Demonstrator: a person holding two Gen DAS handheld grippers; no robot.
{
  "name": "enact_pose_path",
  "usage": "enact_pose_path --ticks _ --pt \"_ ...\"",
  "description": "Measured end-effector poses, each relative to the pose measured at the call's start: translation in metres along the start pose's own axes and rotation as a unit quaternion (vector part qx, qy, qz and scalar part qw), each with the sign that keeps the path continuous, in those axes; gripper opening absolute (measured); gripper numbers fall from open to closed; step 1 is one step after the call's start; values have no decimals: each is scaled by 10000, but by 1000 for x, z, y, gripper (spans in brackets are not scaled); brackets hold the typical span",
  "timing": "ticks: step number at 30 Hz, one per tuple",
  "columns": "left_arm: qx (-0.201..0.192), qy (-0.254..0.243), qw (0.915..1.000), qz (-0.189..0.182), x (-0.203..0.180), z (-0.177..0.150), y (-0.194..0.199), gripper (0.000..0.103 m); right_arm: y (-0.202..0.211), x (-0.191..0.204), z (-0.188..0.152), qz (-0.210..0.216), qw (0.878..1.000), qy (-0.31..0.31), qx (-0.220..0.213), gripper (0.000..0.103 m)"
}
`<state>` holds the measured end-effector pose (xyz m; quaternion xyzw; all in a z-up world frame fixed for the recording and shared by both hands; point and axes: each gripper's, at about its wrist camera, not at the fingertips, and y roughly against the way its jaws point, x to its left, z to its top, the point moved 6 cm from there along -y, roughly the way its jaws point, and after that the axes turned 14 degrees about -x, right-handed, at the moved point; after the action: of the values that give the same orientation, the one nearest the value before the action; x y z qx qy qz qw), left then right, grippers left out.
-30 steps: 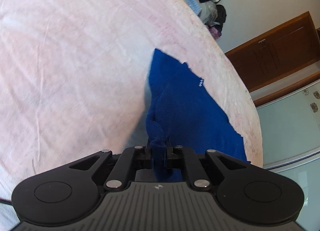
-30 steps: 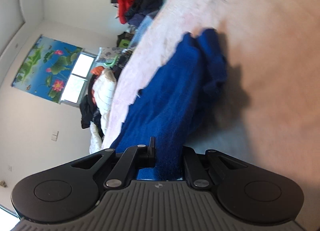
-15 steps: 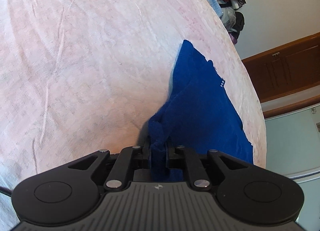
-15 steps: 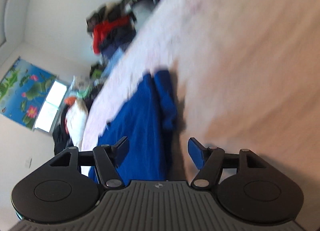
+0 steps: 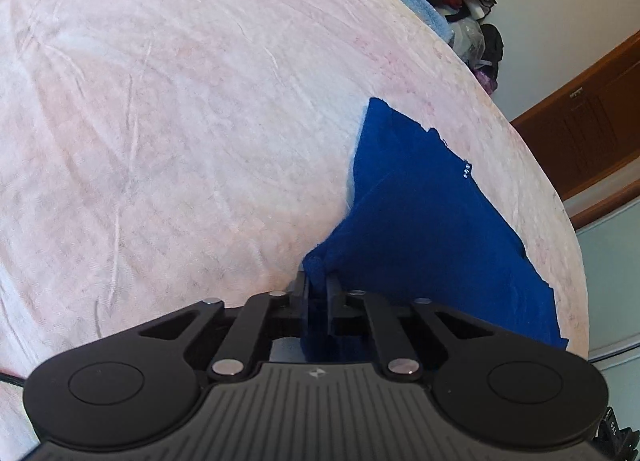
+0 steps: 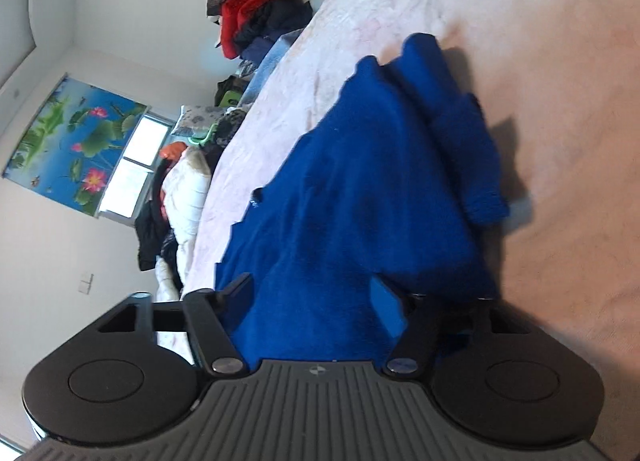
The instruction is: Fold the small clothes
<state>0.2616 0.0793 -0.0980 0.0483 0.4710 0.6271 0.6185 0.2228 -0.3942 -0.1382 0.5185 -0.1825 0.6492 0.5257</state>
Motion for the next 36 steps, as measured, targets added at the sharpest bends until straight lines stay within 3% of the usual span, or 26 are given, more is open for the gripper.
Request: enact_pose_path --ticks 6,9,12,15,17,19,23,25,28,30,31,33,36 --pt "-497 -270 9984 -26 -31 10 21 6 18 18 2 405 9991 -10 -153 74" --pt "-828 -589 9944 -299 -69 15 37 6 20 23 7 700 9973 -207 -122 79" --pt "-837 -1195 9862 -789 -126 -2 42 6 18 22 15 905 9942 -563 -136 79" --pt "-672 -2116 9665 -1285 -185 -51 38 6 12 17 19 1073 9898 -936 23 82" --pt "-488 -2811 9421 -1762 -221 -95 38 4 10 15 23 1082 9891 -996 45 82" --pt "-142 -3204 9206 -2226 -242 -137 35 1 8 13 27 1000 9909 -905 54 86" --pt "432 -3283 9072 -2595 -254 -186 25 1 4 8 29 801 9932 -814 211 88" --pt "675 -3192 9044 -2750 -251 -190 22 1 4 5 26 701 9941 -764 306 88" --pt "785 -3236 8862 -3221 -242 -184 43 2 6 12 23 761 9938 -705 402 89" --pt "607 -3216 8872 -3254 -226 -172 58 2 6 23 22 876 9931 -620 479 89" --pt "550 -3079 8932 -3230 -216 -162 64 2 3 28 20 911 9928 -564 533 89" --pt "415 -2799 9112 -2993 -194 -143 70 2 -6 38 13 966 9916 -457 727 89" --pt "-111 -2478 9408 -2308 -156 -111 76 2 -27 50 -6 842 9897 -241 1135 88"
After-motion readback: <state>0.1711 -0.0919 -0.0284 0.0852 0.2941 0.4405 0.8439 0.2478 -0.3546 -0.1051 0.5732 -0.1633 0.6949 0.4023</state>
